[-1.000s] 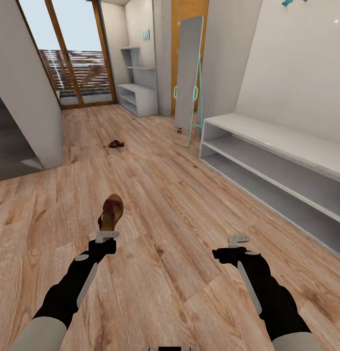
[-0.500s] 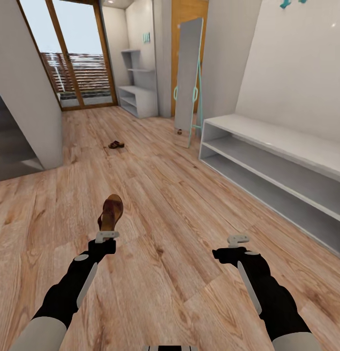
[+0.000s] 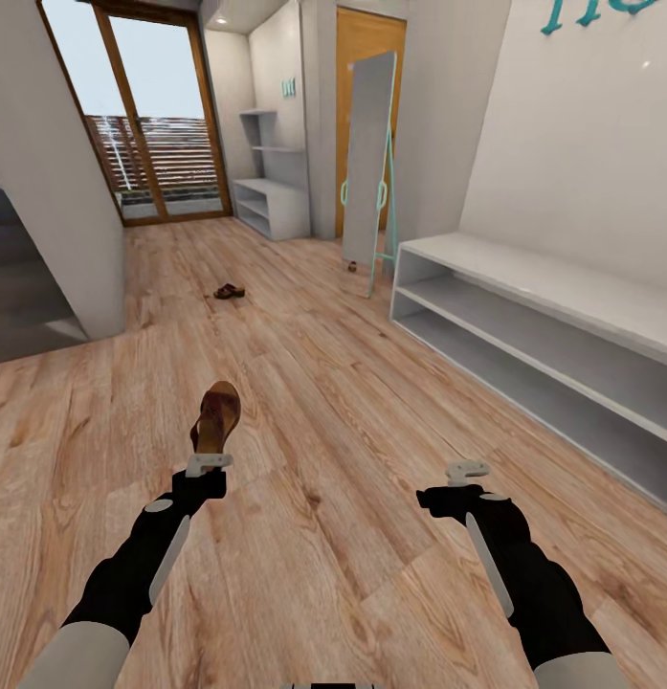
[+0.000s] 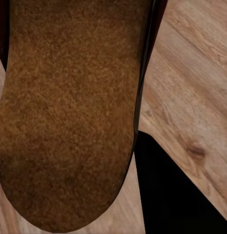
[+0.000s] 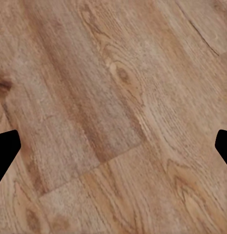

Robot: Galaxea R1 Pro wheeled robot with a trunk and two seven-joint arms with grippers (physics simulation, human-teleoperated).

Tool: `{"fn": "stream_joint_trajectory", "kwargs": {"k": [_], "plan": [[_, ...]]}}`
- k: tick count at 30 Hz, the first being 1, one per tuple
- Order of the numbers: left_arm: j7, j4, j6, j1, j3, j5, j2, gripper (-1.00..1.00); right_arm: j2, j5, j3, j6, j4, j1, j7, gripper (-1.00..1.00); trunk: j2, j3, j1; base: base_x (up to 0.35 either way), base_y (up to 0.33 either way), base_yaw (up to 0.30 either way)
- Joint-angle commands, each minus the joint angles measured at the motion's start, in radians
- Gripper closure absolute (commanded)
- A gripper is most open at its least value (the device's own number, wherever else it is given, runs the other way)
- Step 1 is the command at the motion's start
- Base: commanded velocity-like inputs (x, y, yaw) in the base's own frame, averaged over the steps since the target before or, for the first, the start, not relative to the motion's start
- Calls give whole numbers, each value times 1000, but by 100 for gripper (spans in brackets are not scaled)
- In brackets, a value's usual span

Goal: Pick up the two gym shoes and the two sandals from the corridor floor and place them onto the hallstand (shoe rack) in the corridor, making sure they are on the rack and not on the floor. Arrange them so the two gym shoes are next to each other and the two sandals are next to each other.

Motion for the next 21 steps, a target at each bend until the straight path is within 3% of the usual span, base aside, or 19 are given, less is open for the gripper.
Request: {"fn": "stream_joint_trajectory", "kwargs": {"k": [1, 21], "plan": [[-4, -2, 6, 0, 0, 0, 0, 100, -1, -1, 1, 5, -1, 0, 0, -100, 0, 0, 0, 0, 0, 0], [-4, 1, 6, 0, -2, 2, -1, 100, -1, 0, 0, -20, 1, 0, 0, -100, 0, 3, 0, 0, 0, 0]]}}
